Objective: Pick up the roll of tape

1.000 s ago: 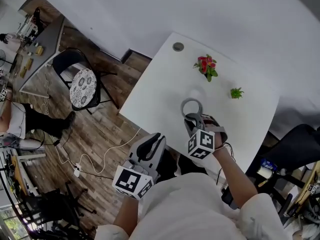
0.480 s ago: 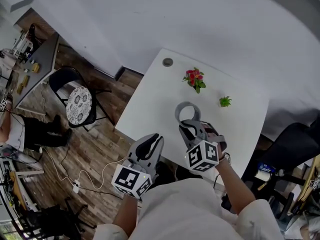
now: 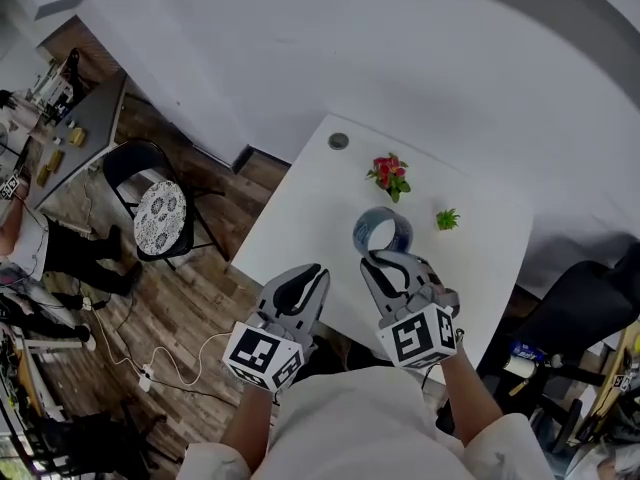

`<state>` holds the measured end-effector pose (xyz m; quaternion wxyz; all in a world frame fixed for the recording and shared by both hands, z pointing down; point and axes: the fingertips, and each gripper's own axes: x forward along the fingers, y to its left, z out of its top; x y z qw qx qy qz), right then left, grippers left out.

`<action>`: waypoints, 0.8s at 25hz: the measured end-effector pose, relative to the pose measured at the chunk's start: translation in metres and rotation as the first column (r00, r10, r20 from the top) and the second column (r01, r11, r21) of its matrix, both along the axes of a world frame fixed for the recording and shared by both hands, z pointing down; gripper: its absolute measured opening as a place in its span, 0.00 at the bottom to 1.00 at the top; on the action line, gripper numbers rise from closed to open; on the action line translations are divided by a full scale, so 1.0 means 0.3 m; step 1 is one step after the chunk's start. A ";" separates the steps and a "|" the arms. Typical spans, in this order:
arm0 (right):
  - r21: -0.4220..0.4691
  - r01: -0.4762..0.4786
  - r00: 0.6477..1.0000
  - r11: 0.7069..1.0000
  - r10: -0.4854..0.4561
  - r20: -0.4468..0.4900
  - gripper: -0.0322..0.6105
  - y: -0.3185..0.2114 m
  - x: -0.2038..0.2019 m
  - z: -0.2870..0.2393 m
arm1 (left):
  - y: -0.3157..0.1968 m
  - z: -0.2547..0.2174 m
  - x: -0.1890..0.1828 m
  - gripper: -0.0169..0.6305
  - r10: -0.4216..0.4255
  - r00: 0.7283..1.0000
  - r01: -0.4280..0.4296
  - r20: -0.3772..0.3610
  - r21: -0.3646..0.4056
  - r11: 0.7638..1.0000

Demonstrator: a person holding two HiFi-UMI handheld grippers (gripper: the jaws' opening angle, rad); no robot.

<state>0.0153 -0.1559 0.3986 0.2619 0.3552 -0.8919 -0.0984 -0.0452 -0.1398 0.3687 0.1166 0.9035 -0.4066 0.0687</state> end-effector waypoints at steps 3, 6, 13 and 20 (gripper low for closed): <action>0.002 -0.012 0.998 1.000 0.012 0.061 0.13 0.013 0.010 -0.047 | -0.003 -0.012 -0.004 0.11 -0.005 1.000 0.005 -0.002 0.010 1.000; 0.002 -0.010 0.992 1.000 0.009 0.124 0.13 0.034 0.016 -0.092 | -0.001 -0.024 -0.008 0.11 -0.011 1.000 0.012 -0.007 0.018 1.000; -0.005 -0.003 0.971 1.000 0.004 0.237 0.13 0.084 0.041 -0.163 | 0.015 -0.035 0.000 0.09 -0.018 1.000 0.018 -0.012 0.027 0.999; -0.010 -0.001 0.940 1.000 0.004 0.342 0.13 0.112 0.061 -0.184 | 0.027 -0.031 0.007 0.07 -0.021 1.000 0.021 -0.019 0.027 0.999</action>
